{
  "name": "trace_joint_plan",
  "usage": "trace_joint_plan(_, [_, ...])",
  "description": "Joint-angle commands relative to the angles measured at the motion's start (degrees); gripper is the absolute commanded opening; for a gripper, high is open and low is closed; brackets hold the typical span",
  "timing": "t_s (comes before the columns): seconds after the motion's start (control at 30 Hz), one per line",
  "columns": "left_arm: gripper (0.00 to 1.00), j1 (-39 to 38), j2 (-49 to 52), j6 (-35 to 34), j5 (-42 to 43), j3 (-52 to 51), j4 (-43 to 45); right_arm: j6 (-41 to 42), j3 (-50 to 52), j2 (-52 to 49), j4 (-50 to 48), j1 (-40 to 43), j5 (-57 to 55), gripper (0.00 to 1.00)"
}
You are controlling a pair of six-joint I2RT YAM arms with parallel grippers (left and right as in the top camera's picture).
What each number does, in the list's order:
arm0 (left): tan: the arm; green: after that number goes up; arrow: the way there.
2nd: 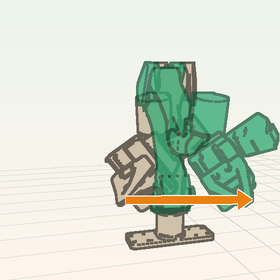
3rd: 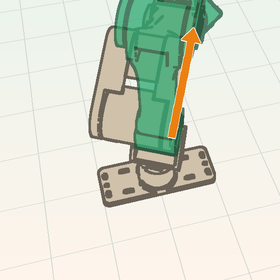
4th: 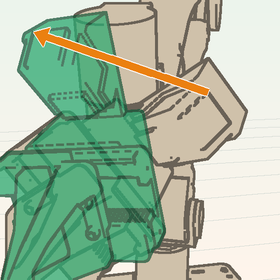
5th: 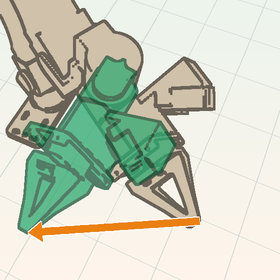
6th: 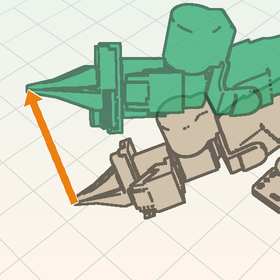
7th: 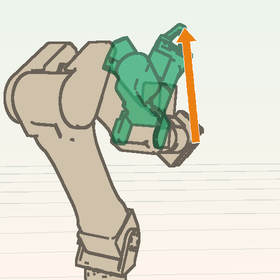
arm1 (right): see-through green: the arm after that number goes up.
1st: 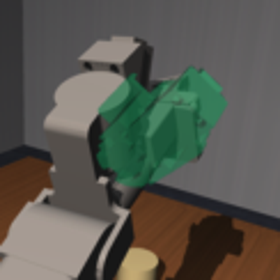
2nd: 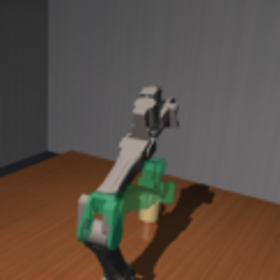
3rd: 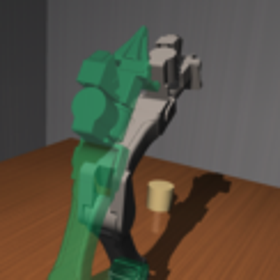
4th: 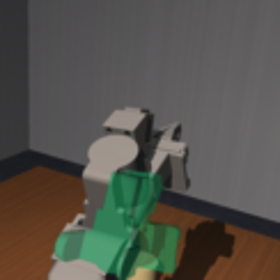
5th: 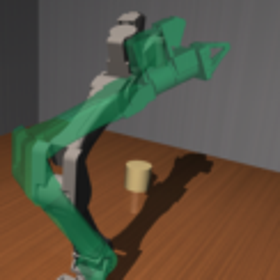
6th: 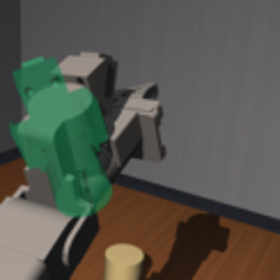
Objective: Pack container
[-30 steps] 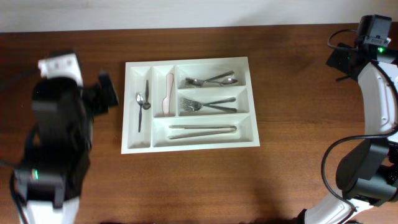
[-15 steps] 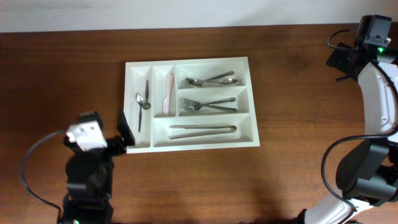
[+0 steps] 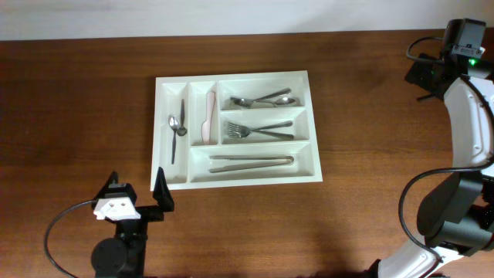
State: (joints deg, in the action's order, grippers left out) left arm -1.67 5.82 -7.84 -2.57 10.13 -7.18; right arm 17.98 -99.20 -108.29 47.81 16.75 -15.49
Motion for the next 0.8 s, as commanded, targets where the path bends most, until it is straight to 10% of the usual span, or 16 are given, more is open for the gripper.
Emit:
trace_joint_plan(0.0, [0.99, -0.1, -2.4, -0.2, 2.8, -2.0, 0.3, 0.0, -0.3, 0.2, 0.0, 0.2, -0.1, 0.99])
trace_joint_plan(0.77, [0.99, -2.5, -5.6, 7.5, 1.4, -6.9, -3.7, 0.0, -0.3, 0.2, 0.0, 0.2, -0.1, 0.99])
